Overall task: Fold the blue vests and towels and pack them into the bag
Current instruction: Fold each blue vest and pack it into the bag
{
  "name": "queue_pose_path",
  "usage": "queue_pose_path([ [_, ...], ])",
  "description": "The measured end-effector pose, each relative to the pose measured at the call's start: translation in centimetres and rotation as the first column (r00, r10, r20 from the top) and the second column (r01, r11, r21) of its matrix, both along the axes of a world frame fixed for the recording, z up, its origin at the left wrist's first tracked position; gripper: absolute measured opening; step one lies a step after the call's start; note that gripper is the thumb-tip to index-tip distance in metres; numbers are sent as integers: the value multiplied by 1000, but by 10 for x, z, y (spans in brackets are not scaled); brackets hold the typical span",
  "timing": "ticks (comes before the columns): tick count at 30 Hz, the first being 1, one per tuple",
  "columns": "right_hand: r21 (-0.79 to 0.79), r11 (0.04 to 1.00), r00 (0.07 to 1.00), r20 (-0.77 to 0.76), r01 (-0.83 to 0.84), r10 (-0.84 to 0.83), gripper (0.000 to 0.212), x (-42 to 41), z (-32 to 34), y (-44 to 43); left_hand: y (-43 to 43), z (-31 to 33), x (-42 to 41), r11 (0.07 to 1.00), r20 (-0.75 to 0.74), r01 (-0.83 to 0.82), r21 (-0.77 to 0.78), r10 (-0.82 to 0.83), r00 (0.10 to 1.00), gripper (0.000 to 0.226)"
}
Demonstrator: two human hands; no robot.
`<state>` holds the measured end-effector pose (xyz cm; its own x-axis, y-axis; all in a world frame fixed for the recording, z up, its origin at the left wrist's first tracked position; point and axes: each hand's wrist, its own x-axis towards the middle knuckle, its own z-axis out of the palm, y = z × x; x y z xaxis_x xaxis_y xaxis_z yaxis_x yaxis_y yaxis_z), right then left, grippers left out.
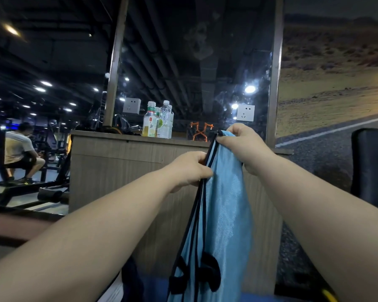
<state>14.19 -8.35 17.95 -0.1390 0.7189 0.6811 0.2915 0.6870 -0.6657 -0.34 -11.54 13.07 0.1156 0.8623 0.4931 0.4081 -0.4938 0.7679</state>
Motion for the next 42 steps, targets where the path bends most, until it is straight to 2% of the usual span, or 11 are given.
queue_pose_path([
  [6, 65, 998, 1000, -18, 20, -18, 27, 8, -2, -3, 0, -5, -4, 996, -35, 21, -86, -24, 999, 26],
  [10, 59, 993, 992, -72, 103, -99, 16, 14, -3, 1, -2, -7, -6, 988, -51, 20, -155, -28, 998, 13],
  [13, 28, 986, 982, -100, 162, -158, 24, 17, -4, 4, -1, -9, -8, 983, -18, 33, -178, -37, 999, 8],
  [19, -56, 998, 993, -113, 10, -16, 25, 13, -15, 3, 9, -13, -11, 980, 45, 69, -187, -62, 997, 10],
  [22, -10, 999, 997, 68, -38, 39, 5, 7, -24, 2, 11, -17, -7, 984, 39, 93, -153, -88, 995, 8],
  [24, -39, 998, 954, 293, -54, 63, 32, 3, -31, 6, 11, -18, -5, 988, 34, 120, -101, -117, 993, 10],
  [27, -114, 993, 861, 500, -44, 96, 64, 3, -34, 8, 7, -18, -5, 984, -31, 163, -69, -166, 986, 21],
  [29, -192, 981, 767, 631, 10, 116, 77, 8, -32, 7, 8, -20, -9, 988, -67, 116, -101, -123, 990, 14],
  [31, -223, 972, 665, 738, 81, 114, 80, 13, -31, 4, 12, -23, -15, 981, -52, 123, -152, -132, 990, 28],
  [37, -186, 973, 590, 804, 133, 73, 60, 13, -24, -4, 16, -31, -11, 965, 21, 191, -178, -190, 982, 35],
  [42, -119, 981, 563, 827, 156, 11, 37, 17, -24, -3, 19, -41, -12, 947, -27, 245, -209, -256, 966, 34],
])
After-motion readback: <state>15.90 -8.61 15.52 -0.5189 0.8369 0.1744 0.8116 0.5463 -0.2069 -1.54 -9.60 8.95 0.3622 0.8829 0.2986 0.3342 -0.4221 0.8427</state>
